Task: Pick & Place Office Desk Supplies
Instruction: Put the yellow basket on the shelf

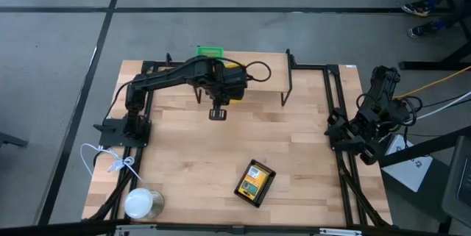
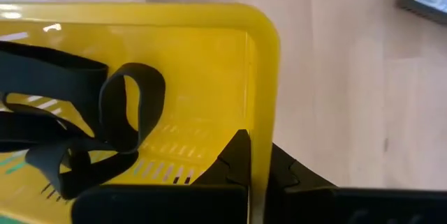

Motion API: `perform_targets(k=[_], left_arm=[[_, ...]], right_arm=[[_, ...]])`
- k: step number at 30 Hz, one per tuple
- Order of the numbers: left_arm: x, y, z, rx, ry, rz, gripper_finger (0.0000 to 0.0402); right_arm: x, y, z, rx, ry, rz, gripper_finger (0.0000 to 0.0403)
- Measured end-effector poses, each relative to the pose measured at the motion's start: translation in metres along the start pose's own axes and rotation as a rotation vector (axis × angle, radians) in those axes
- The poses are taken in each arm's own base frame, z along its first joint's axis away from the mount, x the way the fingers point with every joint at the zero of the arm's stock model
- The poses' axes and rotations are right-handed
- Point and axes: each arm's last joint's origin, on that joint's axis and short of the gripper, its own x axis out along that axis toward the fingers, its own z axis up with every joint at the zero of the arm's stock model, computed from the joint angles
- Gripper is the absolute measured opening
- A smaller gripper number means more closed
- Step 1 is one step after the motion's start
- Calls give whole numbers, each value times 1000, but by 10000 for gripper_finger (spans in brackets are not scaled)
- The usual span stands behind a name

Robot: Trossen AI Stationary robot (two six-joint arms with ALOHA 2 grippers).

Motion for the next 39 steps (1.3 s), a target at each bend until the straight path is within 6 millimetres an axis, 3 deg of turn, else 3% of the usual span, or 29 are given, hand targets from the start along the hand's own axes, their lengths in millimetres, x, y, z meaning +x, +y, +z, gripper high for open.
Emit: perform_targets(k=[10, 20, 26, 34, 39], left_arm=[[2, 30, -2, -3, -49, 66, 2], [5, 35, 1, 42, -68, 62, 2], [26, 44, 6, 69, -15, 73, 2], [70, 61, 10, 63, 98, 70, 2], [82, 72, 10, 58, 125, 95, 2]], right_arm=[[0, 0, 0, -4, -1, -7, 212], [0, 0, 0, 5, -2, -9, 212], [0, -1, 1, 10, -9, -22, 212], [0, -1, 1, 14, -11, -24, 212], [0, -1, 1, 13, -11, -24, 212]])
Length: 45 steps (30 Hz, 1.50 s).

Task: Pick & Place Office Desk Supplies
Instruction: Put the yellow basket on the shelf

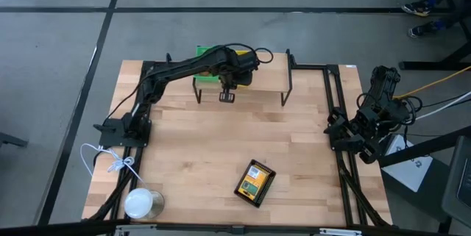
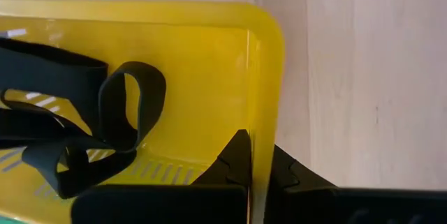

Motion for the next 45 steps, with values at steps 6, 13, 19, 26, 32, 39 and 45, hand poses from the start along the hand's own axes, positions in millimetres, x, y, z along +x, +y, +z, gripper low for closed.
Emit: perform_targets(k=[6, 13, 19, 26, 32, 39, 45], left_arm=[[6, 9, 1, -16, -22, 27, 2], [6, 12, 3, 17, -28, 79, 2], [5, 14, 6, 11, -60, 94, 2], [5, 13, 6, 5, -62, 82, 2], [5, 13, 6, 0, -58, 82, 2], [6, 11, 3, 8, -38, 57, 9], [6, 11, 3, 6, -34, 51, 71]], right_arm=[[0, 0, 0, 0, 0, 1, 212], [0, 0, 0, 0, 1, 4, 212], [0, 0, 0, 0, 1, 4, 212], [0, 0, 0, 0, 1, 4, 212], [0, 0, 0, 0, 1, 4, 212], [0, 0, 0, 1, 0, 4, 212], [0, 0, 0, 1, 0, 4, 212]])
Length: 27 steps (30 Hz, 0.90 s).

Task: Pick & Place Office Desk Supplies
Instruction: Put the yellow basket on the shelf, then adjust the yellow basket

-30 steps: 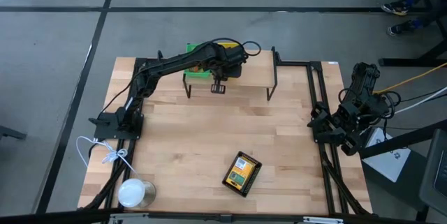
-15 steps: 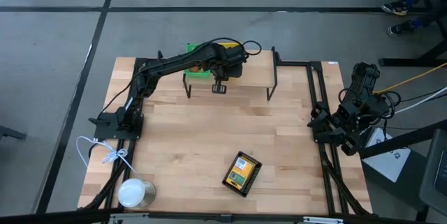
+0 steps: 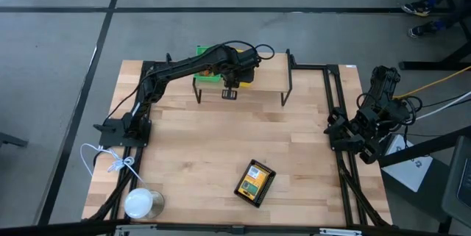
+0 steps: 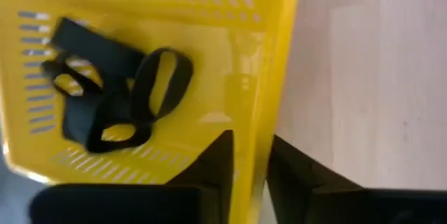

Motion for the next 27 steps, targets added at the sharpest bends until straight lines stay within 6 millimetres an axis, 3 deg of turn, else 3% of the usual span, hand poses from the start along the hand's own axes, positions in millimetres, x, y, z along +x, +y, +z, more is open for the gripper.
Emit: perform_targets(k=[5, 10, 19, 27], left_arm=[[0, 1, -1, -15, 25, 51, 129], [-4, 2, 4, -24, -20, 87, 159], [-40, 0, 20, -12, -213, 184, 163], [-51, -10, 25, -6, -276, 162, 160]], right_arm=[[0, 0, 0, 0, 0, 0, 212], [0, 0, 0, 0, 0, 0, 212], [0, 0, 0, -1, 1, 1, 212], [0, 1, 0, 0, 5, 25, 212]])
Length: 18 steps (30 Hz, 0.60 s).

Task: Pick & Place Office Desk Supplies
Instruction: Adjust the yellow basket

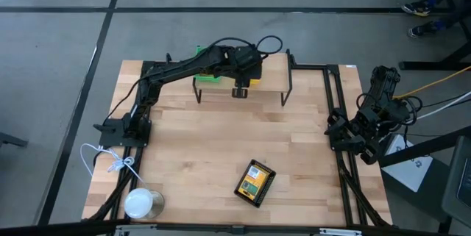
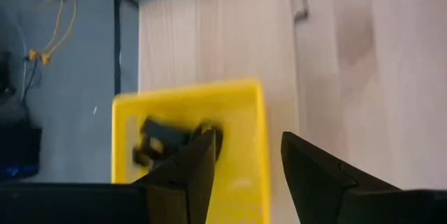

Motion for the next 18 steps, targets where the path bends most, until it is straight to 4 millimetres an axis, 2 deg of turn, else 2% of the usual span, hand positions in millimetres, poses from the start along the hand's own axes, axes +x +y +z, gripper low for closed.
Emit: perform_targets(k=[7, 11, 14, 18], left_arm=[[1, 7, 25, -60, -277, 17, 134], [0, 20, 33, -104, -405, 71, 91], [-1, 28, 32, -170, -429, 86, 50], [-6, 39, 27, -401, -480, 11, 6]], right_arm=[[0, 0, 0, -2, 0, 0, 212], [0, 0, 0, 2, 0, 0, 212], [0, 0, 0, 2, 0, 0, 212], [0, 0, 2, 66, -19, -4, 212]])
